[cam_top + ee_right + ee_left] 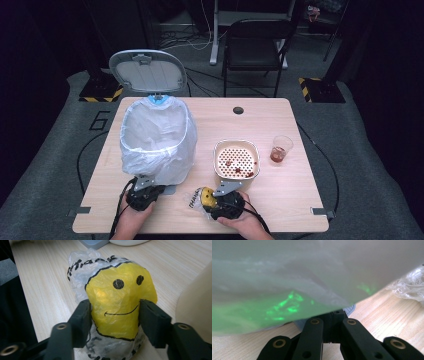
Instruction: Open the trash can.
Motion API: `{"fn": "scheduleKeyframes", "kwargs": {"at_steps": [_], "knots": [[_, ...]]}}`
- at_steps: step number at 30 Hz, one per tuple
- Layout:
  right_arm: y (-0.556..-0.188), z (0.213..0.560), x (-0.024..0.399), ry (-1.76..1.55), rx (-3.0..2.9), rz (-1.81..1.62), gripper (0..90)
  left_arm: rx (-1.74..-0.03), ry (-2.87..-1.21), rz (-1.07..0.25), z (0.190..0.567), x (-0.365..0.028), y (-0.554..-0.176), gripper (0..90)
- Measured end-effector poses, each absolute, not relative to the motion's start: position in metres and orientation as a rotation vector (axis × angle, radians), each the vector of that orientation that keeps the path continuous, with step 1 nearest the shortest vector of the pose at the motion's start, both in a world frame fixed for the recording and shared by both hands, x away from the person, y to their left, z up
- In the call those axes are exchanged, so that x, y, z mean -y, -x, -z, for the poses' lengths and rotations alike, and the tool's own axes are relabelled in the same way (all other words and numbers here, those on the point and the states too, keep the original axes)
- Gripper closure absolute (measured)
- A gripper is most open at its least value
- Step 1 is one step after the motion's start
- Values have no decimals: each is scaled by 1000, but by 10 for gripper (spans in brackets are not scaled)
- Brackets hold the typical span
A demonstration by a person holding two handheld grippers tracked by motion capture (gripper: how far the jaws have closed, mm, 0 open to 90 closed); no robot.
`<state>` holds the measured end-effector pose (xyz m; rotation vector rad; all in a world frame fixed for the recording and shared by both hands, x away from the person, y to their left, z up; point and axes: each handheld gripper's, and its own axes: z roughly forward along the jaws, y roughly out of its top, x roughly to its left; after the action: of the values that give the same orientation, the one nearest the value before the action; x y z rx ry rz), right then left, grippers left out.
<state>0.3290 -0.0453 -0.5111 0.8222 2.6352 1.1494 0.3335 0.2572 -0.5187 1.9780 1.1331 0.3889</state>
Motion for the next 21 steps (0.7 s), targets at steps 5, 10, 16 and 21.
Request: {"fn": "scheduleKeyframes", "kwargs": {"at_steps": [5,10,16,21], "knots": [[-330,514,44,-818,-2649,-1130,542,-1134,-1977,-388,519,-257,-334,900],[-330,516,44,-796,-2657,-1125,598,-1134,-1978,-381,518,-257,-334,900],[-329,516,42,-781,-2649,-1119,675,-1126,-1984,-389,518,-257,-334,900],[-325,511,42,-761,-2641,-1139,718,-1122,-1989,-403,519,-256,-333,900]]}}
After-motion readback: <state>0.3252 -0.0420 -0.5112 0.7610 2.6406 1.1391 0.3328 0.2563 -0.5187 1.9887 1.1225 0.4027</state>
